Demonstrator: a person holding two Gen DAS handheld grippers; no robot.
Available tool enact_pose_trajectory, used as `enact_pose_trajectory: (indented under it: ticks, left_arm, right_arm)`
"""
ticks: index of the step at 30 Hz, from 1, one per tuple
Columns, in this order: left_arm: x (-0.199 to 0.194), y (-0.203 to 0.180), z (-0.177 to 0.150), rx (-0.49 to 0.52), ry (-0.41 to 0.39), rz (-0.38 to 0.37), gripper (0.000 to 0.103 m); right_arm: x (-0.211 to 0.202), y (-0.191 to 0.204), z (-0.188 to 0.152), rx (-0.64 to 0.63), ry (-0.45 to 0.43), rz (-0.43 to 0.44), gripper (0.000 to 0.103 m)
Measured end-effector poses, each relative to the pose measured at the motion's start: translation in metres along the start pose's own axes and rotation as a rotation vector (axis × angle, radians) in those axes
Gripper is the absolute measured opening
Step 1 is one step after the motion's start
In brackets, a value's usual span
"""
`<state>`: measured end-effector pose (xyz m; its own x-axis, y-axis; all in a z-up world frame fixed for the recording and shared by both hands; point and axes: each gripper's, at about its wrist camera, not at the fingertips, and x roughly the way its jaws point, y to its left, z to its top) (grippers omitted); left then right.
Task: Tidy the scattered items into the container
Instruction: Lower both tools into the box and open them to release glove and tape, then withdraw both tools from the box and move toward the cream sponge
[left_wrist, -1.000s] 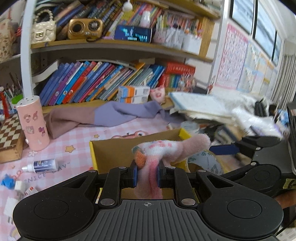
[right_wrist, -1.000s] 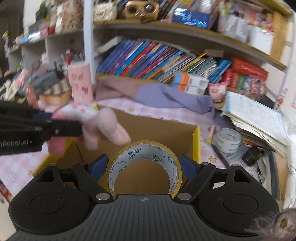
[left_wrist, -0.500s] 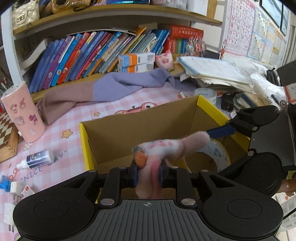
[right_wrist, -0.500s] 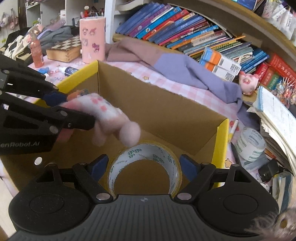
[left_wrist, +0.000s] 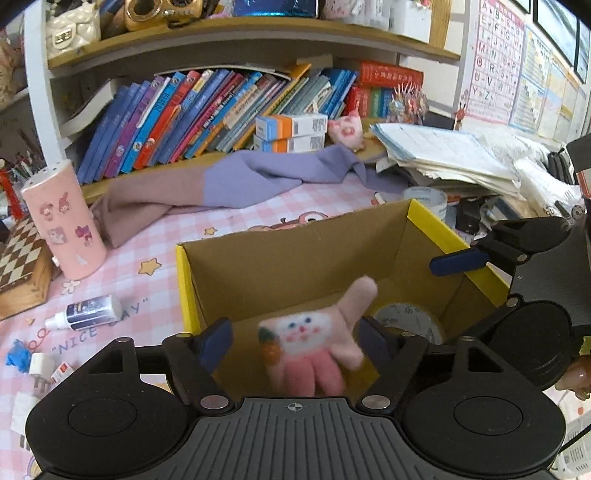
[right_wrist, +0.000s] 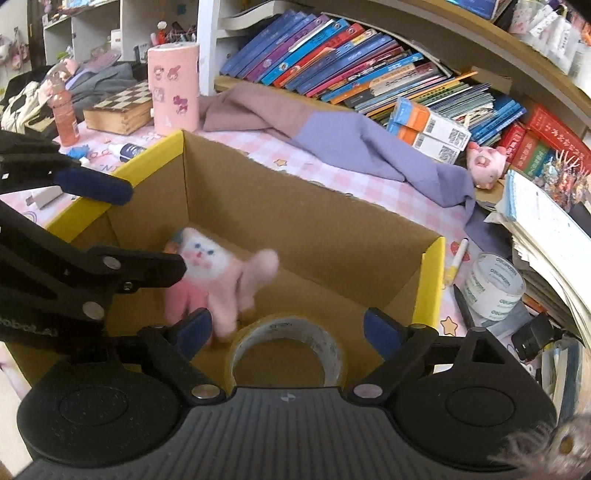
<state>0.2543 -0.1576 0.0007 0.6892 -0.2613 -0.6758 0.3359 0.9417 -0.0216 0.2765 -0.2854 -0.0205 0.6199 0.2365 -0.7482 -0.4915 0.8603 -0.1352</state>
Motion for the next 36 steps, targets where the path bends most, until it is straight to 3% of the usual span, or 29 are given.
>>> enact_pose_trajectory:
  ticks: [7, 11, 18, 25, 36]
  left_arm:
    - [-0.018, -0.005, -0.002, -0.015, -0.041, 0.01, 0.079]
    - [-0.04, -0.007, -0.006, -0.031, -0.107, 0.01, 0.092]
    - [-0.08, -0.006, -0.019, -0.072, -0.204, 0.014, 0.099]
    - [-0.111, 0.0, -0.046, -0.109, -0.215, 0.016, 0.099]
    - [-0.152, 0.006, -0.089, -0.074, -0.167, 0.056, 0.1]
  right_arm:
    - [-0.018, -0.001, -0.005, 0.034, -0.05, -0.019, 0.09]
    - [-0.035, 0.0, -0.008, 0.073, -0.091, -0.052, 0.09]
    - [-0.08, 0.008, -0.02, 0.159, -0.209, -0.145, 0.099]
    - [-0.119, 0.029, -0.04, 0.242, -0.278, -0.204, 0.103]
    - [-0.154, 0.084, -0.076, 0.337, -0.282, -0.271, 0.103]
